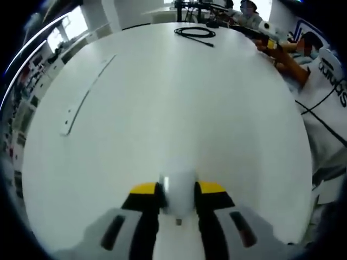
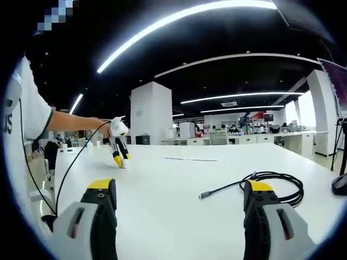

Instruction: Plug the desk Type‑C cable into the charger adapter.

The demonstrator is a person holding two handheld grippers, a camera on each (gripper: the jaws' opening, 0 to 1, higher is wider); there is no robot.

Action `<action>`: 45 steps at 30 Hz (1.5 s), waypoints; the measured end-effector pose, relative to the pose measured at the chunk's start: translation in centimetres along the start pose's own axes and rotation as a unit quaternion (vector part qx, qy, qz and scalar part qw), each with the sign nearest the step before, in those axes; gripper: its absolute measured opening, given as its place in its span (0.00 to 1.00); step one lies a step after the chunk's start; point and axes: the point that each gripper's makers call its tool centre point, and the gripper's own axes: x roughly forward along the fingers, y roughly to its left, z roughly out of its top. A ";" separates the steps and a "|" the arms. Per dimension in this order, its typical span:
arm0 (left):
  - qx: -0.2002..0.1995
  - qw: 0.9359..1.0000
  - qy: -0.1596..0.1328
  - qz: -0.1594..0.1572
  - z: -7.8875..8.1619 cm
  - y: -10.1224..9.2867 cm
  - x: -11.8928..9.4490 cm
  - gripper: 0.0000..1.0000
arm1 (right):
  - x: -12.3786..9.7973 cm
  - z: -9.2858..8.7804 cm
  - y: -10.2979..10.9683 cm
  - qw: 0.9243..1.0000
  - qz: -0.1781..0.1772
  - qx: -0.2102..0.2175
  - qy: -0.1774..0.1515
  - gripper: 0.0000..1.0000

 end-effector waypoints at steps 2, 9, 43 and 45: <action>-0.002 1.000 -0.006 0.005 0.0 -0.3 -0.1 0.25 | 0.0 0.1 0.1 1.000 0.002 0.002 -0.003 0.99; -0.002 1.000 -0.008 0.001 -0.3 -1.4 -0.3 0.25 | 0.2 -0.3 0.2 1.000 0.007 0.004 -0.001 0.99; 0.017 1.000 -0.005 0.013 -1.0 -5.6 -0.8 0.25 | -0.5 -0.2 1.8 1.000 0.018 -0.012 0.003 0.99; 0.018 1.000 -0.003 0.014 -0.9 -5.9 -0.7 0.25 | -0.5 -0.2 1.9 1.000 0.019 -0.011 0.002 0.99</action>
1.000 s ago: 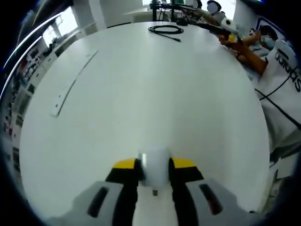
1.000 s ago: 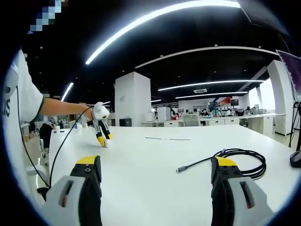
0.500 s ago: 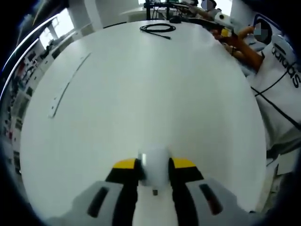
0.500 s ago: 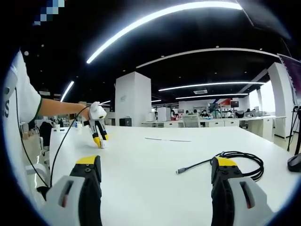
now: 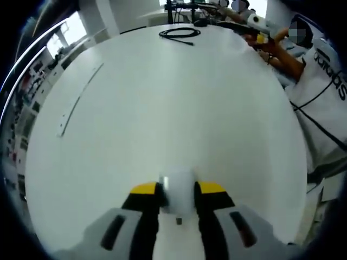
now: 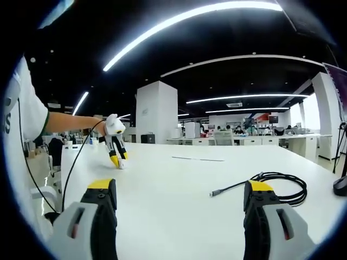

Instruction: Plug the desk Type‑C cable into the charger adapter.

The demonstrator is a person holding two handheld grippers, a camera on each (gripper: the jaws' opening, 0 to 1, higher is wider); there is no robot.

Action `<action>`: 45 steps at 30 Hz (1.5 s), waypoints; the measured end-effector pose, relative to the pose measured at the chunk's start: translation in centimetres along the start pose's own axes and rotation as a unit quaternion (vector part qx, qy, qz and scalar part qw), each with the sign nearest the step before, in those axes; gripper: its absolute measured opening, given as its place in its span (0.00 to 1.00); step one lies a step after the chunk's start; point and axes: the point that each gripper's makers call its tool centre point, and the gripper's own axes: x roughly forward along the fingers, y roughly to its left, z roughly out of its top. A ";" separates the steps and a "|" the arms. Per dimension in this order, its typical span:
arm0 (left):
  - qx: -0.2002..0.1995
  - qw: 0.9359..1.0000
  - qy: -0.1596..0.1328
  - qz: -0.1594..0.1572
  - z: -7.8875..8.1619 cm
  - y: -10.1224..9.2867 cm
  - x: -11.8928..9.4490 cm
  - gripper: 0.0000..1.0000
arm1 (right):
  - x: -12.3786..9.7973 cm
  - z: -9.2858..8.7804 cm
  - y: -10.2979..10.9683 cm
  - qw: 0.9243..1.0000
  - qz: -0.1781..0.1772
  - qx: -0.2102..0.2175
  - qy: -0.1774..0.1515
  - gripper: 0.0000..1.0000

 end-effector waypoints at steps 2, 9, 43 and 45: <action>0.001 1.000 0.002 0.000 0.0 -0.2 0.0 0.25 | 0.0 -0.1 0.1 1.000 0.002 0.002 -0.001 0.99; 0.008 1.000 0.011 -0.002 0.1 -1.4 0.1 0.25 | 0.0 -0.1 0.3 1.000 0.006 0.002 -0.001 0.99; 0.032 0.999 0.021 -0.009 1.3 -7.2 0.3 0.24 | 0.2 -0.3 1.4 1.000 0.019 -0.006 0.004 0.99; 0.033 0.999 0.020 -0.009 1.3 -7.3 0.3 0.24 | 0.1 -0.2 1.5 1.000 0.020 -0.005 0.003 0.99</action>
